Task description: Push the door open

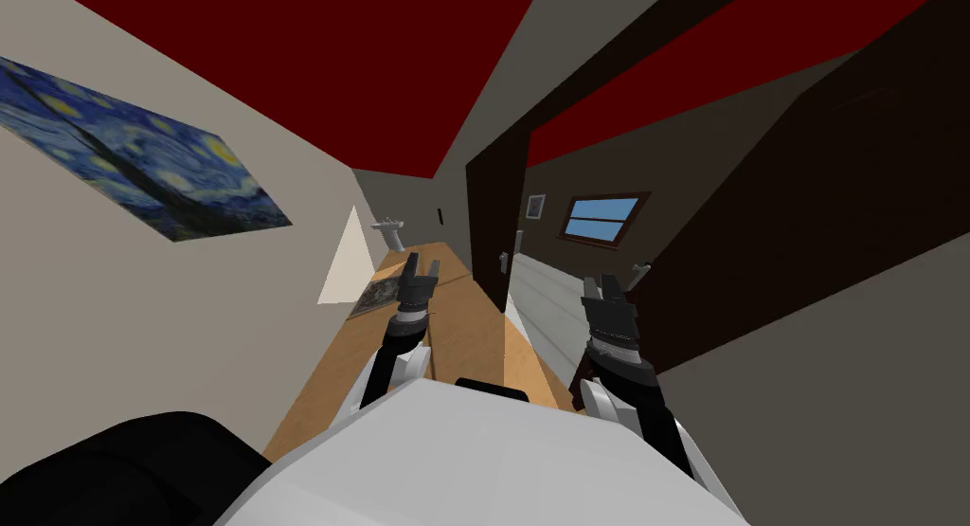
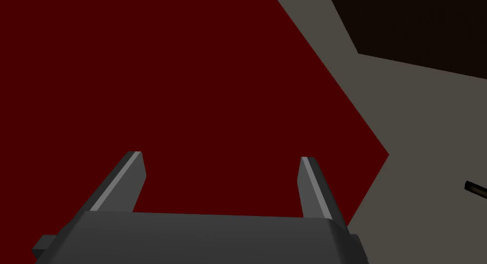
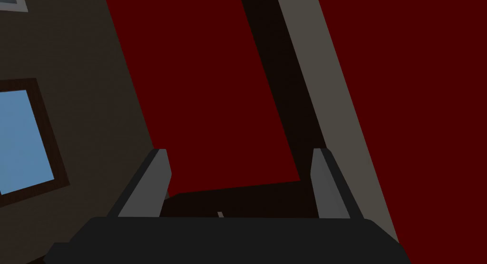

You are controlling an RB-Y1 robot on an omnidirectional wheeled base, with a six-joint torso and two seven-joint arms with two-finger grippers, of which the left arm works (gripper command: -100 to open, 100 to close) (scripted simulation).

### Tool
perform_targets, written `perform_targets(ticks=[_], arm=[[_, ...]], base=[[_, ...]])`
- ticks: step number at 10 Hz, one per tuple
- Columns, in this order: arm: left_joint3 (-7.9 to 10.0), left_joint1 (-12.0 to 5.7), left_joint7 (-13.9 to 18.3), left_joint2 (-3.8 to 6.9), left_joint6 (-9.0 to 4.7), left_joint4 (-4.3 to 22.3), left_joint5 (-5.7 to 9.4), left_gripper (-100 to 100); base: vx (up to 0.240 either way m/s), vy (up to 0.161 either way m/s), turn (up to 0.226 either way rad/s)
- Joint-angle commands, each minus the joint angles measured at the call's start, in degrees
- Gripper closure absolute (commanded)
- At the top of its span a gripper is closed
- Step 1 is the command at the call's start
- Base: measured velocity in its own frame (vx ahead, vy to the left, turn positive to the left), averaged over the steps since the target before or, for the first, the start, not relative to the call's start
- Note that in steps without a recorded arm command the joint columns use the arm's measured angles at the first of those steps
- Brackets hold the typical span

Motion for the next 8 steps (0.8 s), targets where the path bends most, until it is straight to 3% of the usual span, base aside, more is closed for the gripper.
perform_targets(ticks=[1,8], arm=[[-0.55,-0.76,0.07,0.41,0.48,1.71,-0.02,-100],[-3.01,-4.15,0.37,1.78,2.63,9.39,-0.09,-100]], base=[[0.074,-0.003,-0.093],[0.143,0.061,-0.097]])
